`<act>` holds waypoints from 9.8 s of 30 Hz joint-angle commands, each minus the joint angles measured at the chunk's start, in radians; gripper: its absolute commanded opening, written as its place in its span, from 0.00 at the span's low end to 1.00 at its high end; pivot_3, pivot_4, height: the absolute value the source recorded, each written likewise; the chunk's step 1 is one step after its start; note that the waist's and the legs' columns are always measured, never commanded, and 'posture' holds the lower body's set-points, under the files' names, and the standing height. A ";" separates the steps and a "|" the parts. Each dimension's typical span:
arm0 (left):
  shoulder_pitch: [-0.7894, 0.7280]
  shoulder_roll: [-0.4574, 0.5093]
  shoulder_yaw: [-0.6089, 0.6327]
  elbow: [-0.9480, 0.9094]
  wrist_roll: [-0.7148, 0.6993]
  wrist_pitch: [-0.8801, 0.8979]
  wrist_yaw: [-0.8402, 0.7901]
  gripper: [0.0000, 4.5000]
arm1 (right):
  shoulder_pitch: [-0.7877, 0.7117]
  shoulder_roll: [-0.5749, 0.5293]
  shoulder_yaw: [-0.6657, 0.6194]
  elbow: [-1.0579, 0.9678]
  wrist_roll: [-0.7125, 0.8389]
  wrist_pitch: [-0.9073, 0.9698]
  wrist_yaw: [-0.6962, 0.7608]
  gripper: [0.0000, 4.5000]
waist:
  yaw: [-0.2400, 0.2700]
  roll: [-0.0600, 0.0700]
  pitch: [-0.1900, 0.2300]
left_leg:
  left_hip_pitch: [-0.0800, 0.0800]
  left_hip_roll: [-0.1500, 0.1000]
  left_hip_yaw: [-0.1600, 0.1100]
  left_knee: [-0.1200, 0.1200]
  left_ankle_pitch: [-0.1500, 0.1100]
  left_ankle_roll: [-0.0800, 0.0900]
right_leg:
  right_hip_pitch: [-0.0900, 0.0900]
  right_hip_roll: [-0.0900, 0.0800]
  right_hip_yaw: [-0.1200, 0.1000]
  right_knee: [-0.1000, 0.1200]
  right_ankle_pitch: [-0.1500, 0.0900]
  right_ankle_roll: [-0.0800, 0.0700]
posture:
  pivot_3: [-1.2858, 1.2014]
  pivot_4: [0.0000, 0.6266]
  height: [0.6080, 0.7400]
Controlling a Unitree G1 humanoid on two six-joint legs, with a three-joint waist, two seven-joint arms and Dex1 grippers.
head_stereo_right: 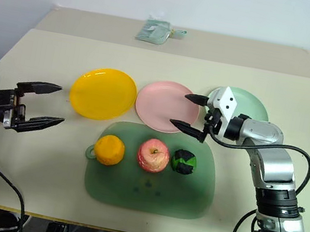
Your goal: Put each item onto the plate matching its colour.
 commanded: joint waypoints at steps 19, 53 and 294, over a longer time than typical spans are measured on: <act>-0.090 -0.024 -0.041 0.010 -0.021 0.026 0.036 1.00 | 0.063 -0.071 -0.125 -0.124 0.159 0.008 0.109 0.99 | 0.000 0.000 0.000 | 0.000 0.000 0.000 0.001 0.000 0.000 | 0.000 0.000 0.000 0.002 0.000 0.000 | 0.52 0.24 0.98; -0.109 -0.186 -0.465 0.011 0.204 -0.102 -0.040 1.00 | 0.156 -0.192 -0.122 -0.271 0.280 0.156 0.235 0.99 | 0.002 0.000 0.000 | 0.000 0.000 0.001 0.001 0.000 0.000 | 0.000 0.000 0.001 0.002 0.000 0.000 | 0.52 0.24 0.98; -0.157 -0.137 -0.219 -0.061 -0.020 0.120 0.052 1.00 | 0.091 -0.092 -0.070 -0.175 0.138 0.006 0.174 0.98 | 0.002 -0.003 -0.001 | 0.000 0.001 0.013 0.004 0.000 0.005 | -0.006 0.000 0.013 0.006 0.003 0.005 | 0.52 0.24 0.98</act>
